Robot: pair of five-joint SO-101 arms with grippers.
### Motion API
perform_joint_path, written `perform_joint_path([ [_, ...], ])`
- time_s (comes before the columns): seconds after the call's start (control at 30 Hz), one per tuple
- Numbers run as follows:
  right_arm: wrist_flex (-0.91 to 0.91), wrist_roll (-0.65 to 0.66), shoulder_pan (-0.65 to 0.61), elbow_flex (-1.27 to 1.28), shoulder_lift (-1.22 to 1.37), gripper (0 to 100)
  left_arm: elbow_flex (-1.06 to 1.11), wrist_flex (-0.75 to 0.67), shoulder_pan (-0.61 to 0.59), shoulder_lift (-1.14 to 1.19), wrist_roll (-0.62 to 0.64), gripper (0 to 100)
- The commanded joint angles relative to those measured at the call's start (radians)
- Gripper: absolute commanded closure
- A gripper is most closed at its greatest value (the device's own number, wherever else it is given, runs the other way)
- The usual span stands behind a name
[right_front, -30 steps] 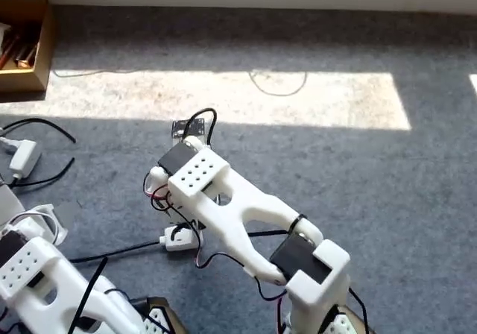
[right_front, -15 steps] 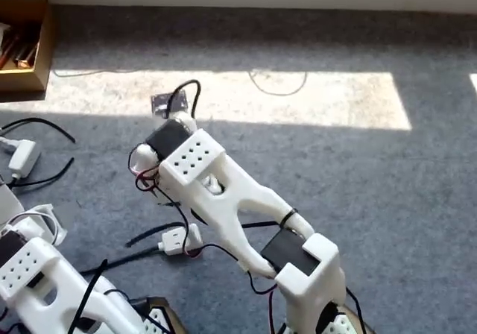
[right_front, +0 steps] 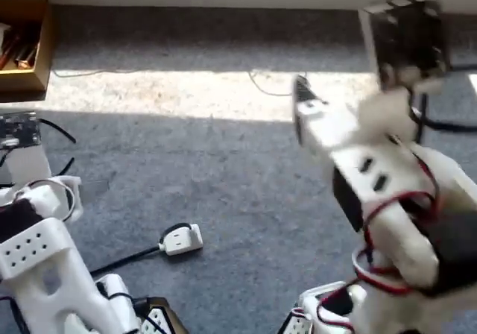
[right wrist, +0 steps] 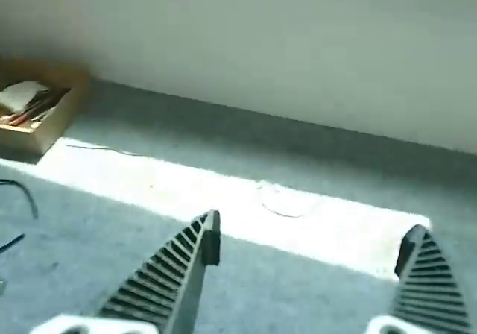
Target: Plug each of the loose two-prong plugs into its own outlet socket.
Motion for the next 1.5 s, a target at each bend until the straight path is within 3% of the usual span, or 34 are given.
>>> perform_joint_path([
  [0.0,0.036,0.101,0.079,0.593,-0.349,64.2,-0.136,0.258,0.245,-0.002,-0.143,58],
  [0.13,-0.084,0.121,0.102,1.175,-0.687,64.2,-0.150,0.440,0.549,-0.001,-0.272,68],
  [0.27,-0.242,0.278,0.312,1.458,-0.943,64.2,-0.068,0.446,0.725,0.056,-0.315,75],
  [0.37,-0.358,0.350,0.417,1.613,-1.007,64.2,-0.024,0.367,0.782,0.168,-0.315,72],
  [0.53,-0.593,0.259,0.417,1.903,-0.980,64.2,0.030,0.195,0.868,0.372,-0.318,64],
  [0.67,-0.742,0.161,0.417,2.052,-0.978,64.2,0.028,0.091,0.940,0.512,-0.318,67],
  [0.8,-0.788,0.161,0.420,2.123,-0.980,64.2,0.030,-0.025,0.981,0.647,-0.318,72],
  [0.9,-0.789,0.163,0.418,2.138,-0.980,64.2,0.027,-0.091,0.983,0.739,-0.318,78],
  [1.03,-0.791,0.163,0.417,2.140,-0.980,64.2,-0.005,-0.101,0.970,0.805,-0.321,100],
  [1.23,-0.791,0.163,0.417,2.141,-0.980,64.2,-0.065,-0.044,0.851,0.826,-0.318,100],
  [1.33,-0.791,0.163,0.417,2.143,-0.980,64.2,-0.159,0.023,0.700,0.791,-0.321,100],
  [1.47,-0.791,0.163,0.417,2.173,-0.980,64.2,-0.409,0.109,0.366,0.725,-0.374,100],
])
